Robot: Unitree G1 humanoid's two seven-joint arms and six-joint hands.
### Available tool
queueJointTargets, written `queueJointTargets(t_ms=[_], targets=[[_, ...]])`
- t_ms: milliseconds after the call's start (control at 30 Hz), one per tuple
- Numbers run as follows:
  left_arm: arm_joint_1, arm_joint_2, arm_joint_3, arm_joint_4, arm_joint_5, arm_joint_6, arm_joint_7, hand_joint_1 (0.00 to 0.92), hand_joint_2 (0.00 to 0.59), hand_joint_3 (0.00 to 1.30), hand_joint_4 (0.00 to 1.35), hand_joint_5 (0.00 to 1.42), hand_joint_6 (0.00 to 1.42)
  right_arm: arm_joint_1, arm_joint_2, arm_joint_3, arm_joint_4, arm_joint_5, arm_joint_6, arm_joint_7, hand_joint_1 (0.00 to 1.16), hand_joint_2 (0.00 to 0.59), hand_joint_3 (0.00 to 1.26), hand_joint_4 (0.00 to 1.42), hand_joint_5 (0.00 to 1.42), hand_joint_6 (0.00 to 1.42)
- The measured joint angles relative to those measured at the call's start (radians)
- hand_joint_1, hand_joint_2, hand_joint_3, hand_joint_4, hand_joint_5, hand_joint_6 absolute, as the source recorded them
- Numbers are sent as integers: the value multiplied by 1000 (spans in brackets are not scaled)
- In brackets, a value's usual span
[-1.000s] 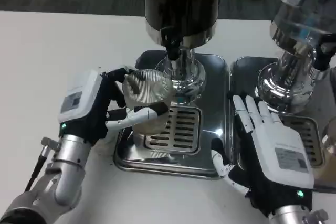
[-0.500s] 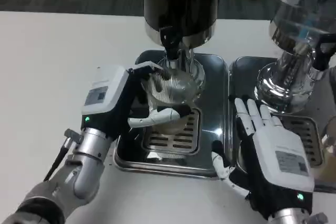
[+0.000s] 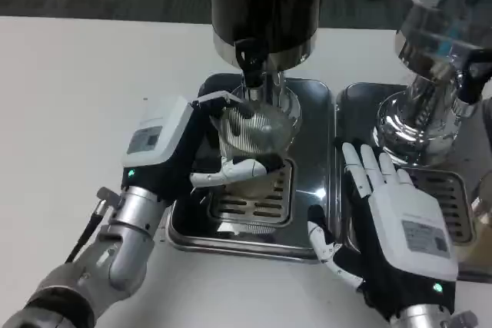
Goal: Grasp the cup under the faucet to collect the drink, then remove the cup.
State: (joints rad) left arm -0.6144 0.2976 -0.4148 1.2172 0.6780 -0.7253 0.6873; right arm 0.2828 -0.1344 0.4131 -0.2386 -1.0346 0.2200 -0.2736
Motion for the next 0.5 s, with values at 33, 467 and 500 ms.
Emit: queueJointTargets(t_ms=[33, 467, 500], targets=[[0, 1, 0, 0, 0, -1, -1, 101, 44, 513, 554, 741, 494, 0, 0, -1, 0, 0, 0, 0, 444, 478, 34, 0, 0, 25], [2, 23, 22, -1, -44, -45, -2, 0, 7, 403, 446, 664, 420, -17, -16, -3, 4, 17, -3, 3, 449, 478, 34, 1, 0, 14], [2, 25, 24, -1, -45, -46, -2, 0, 5, 402, 445, 663, 420, -18, -16, -3, 4, 19, -3, 3, 449, 478, 34, 1, 0, 12]])
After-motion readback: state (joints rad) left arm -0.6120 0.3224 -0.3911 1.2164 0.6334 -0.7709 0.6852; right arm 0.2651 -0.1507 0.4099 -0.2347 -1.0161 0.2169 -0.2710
